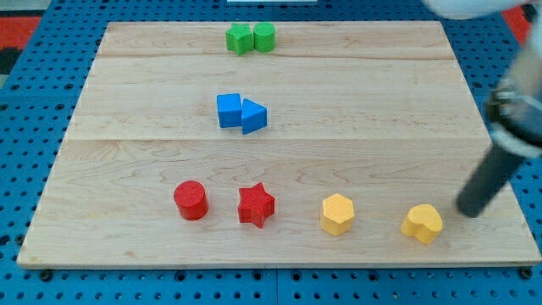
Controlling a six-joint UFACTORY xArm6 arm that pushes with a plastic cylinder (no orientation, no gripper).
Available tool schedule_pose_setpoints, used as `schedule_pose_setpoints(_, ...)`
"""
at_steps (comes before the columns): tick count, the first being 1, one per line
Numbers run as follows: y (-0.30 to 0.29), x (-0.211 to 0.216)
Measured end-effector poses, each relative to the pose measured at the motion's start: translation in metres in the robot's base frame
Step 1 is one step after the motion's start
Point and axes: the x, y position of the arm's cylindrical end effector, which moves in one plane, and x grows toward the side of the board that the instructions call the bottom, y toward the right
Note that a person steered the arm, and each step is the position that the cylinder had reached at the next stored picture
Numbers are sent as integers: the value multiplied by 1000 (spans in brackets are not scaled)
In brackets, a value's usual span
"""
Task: Point at the blue triangle
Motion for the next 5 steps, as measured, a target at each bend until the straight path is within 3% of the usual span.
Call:
schedule_pose_setpoints(2, 22, -22)
schedule_pose_setpoints(3, -23, -55)
schedule_pose_setpoints(4, -126, -85)
schedule_pose_setpoints(5, -165, -86)
